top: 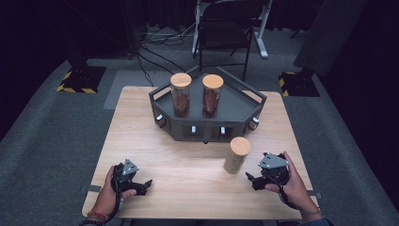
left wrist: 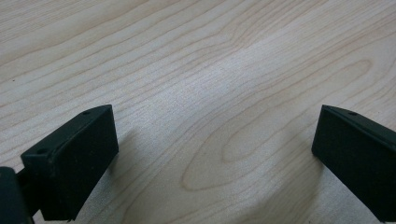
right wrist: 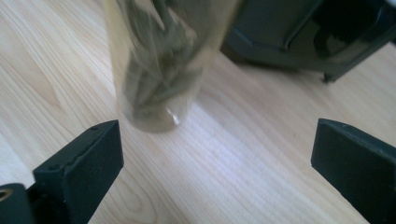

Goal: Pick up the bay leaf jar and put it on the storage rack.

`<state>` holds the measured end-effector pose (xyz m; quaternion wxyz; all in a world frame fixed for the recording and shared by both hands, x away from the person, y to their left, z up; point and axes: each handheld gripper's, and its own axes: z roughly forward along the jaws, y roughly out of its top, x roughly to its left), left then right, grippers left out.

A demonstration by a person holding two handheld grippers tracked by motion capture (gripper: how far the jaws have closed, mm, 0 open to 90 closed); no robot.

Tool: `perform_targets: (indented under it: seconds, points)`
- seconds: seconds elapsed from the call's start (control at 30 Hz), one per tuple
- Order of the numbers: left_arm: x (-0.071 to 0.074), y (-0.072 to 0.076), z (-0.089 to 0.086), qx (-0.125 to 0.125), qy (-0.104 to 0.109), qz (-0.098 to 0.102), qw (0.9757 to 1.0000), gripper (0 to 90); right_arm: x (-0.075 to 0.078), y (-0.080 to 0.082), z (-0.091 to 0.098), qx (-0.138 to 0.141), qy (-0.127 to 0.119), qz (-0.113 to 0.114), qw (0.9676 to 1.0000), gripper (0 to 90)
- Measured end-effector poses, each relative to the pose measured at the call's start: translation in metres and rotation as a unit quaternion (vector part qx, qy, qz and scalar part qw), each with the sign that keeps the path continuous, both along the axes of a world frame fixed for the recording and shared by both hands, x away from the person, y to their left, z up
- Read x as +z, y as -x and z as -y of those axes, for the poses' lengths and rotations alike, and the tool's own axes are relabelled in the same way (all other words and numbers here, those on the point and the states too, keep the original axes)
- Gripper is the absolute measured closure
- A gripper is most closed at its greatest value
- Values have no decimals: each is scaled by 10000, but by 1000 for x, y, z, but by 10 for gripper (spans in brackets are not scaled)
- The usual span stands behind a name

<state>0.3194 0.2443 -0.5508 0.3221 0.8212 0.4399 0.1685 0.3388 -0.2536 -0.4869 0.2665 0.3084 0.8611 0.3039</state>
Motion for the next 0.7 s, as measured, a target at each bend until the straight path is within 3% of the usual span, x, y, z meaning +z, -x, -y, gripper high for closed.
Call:
perform_targets:
  seconds: [0.33, 0.7]
  points:
    - [0, 0, 0, 0, -1, -1, 10000, 3, -37, -2, 16, -43, 25, -214, 9998, 22]
    - [0, 0, 0, -1, 0, -1, 10000, 3, -57, -1, 36, -300, -335, -650, 9969, 20]
